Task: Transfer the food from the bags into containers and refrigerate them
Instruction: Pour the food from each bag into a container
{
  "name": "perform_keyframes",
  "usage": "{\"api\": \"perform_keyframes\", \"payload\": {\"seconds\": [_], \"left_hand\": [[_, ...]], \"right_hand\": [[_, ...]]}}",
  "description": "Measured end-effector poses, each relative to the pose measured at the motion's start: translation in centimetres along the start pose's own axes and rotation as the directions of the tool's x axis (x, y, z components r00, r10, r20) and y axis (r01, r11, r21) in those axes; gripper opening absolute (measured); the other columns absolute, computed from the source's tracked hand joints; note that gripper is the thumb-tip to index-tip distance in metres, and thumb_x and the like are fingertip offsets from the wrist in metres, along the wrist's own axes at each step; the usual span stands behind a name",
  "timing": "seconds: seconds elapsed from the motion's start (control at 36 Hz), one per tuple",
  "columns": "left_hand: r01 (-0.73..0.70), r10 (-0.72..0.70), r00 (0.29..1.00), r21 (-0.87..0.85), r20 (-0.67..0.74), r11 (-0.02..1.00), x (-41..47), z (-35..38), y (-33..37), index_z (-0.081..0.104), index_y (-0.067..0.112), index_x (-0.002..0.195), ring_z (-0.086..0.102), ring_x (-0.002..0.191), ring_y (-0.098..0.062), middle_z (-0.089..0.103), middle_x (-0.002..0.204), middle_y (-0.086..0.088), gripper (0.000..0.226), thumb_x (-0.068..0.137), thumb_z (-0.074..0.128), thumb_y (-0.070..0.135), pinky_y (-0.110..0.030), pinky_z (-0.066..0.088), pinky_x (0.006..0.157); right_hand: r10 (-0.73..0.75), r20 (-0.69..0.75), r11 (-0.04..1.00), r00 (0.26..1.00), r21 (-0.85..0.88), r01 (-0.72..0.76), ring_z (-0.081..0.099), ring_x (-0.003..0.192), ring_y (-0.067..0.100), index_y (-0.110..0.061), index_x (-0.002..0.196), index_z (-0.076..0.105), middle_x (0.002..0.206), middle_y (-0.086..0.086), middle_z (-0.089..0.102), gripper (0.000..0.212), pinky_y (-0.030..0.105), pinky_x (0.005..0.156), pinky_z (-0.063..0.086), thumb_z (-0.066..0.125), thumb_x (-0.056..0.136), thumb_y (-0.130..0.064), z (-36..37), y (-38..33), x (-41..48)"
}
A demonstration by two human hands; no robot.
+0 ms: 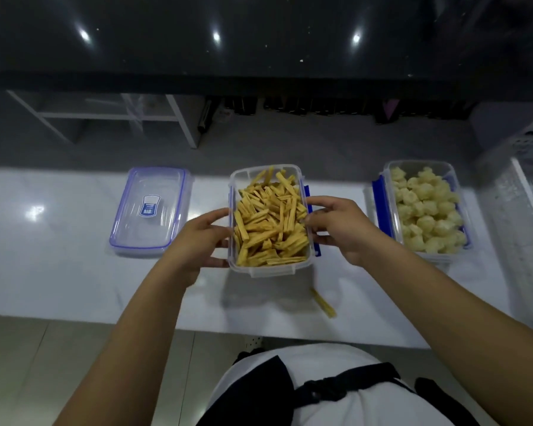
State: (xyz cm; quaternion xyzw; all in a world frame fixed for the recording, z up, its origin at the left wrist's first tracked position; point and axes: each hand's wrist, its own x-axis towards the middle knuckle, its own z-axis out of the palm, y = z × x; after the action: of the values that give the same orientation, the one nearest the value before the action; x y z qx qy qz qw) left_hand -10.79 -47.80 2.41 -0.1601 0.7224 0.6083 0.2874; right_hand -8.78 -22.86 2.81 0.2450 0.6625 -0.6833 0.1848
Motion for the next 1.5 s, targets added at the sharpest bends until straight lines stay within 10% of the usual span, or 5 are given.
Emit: {"api": "perform_keyframes", "payload": {"seconds": [0.33, 0.69, 0.97, 1.25, 1.5], "left_hand": [[-0.034, 0.06, 0.991, 0.204, -0.122, 0.978, 0.7, 0.6, -2.3, 0.053, 0.027, 0.142, 0.067, 0.084, -0.015, 0.065, 0.094, 0.0, 0.05, 0.095, 0.065, 0.017, -0.035, 0.059, 0.064], [-0.238, 0.407, 0.902, 0.625, -0.141, 0.744, 0.9, 2.2, -4.6, 0.027, 0.035, 0.153, 0.025, 0.143, -0.028, 0.026, 0.157, -0.004, 0.091, 0.079, 0.079, 0.046, -0.051, 0.033, 0.112], [-0.511, 0.514, 0.754, 0.857, 0.408, 0.069, 2.9, 4.9, -5.0, -0.005, 0.042, 0.157, -0.017, 0.153, -0.021, -0.007, 0.168, 0.008, 0.064, 0.099, 0.009, 0.065, -0.047, -0.016, 0.121], [-0.531, 0.567, 0.776, 0.771, 0.277, 0.35, 3.3, 3.2, -5.0, 0.013, 0.037, 0.158, -0.01, 0.154, -0.016, -0.004, 0.169, 0.006, 0.067, 0.097, 0.019, 0.063, -0.047, -0.001, 0.124], [-0.496, 0.534, 0.802, 0.797, 0.268, 0.344, 1.5, 0.9, -8.9, -0.014, 0.038, 0.156, -0.029, 0.146, -0.007, -0.026, 0.161, 0.016, 0.069, 0.095, 0.002, 0.066, -0.041, -0.009, 0.124]], "right_hand": [[-0.068, -0.122, 0.977, 0.99, -0.207, 0.042, 0.066, 0.087, 0.011, -0.03, 0.126, 0.056, 0.101, -0.006, 0.065, 0.036, 0.025, 0.064, 0.053, 0.066, 0.093, -0.02, 0.2, 5.6, -2.2], [-0.168, -0.077, 0.448, 0.983, -0.894, 0.006, 0.058, 0.083, 0.015, -0.022, 0.105, 0.068, 0.099, -0.003, 0.065, 0.013, 0.027, 0.068, 0.043, 0.061, 0.095, -0.026, -0.8, 12.4, -6.2], [-0.382, -0.347, 0.875, 0.856, -0.432, 0.216, 0.065, 0.078, 0.008, -0.022, 0.1, 0.07, 0.086, -0.008, 0.069, 0.011, 0.025, 0.069, 0.054, 0.07, 0.089, -0.02, 0.6, 6.1, -4.7], [-0.494, -0.252, 0.775, 0.832, -0.562, 0.289, 0.058, 0.114, 0.014, -0.02, 0.129, 0.063, 0.126, -0.002, 0.065, 0.034, 0.03, 0.097, 0.049, 0.062, 0.096, -0.026, 5.2, 4.0, -2.8], [-0.418, 0.101, 0.253, 0.903, -0.942, 0.222, -0.026, 0.15, 0.016, -0.032, 0.157, -0.015, 0.165, -0.004, -0.023, 0.072, 0.049, 0.123, -0.008, 0.014, 0.099, -0.063, 7.4, 9.1, -1.5]]}}
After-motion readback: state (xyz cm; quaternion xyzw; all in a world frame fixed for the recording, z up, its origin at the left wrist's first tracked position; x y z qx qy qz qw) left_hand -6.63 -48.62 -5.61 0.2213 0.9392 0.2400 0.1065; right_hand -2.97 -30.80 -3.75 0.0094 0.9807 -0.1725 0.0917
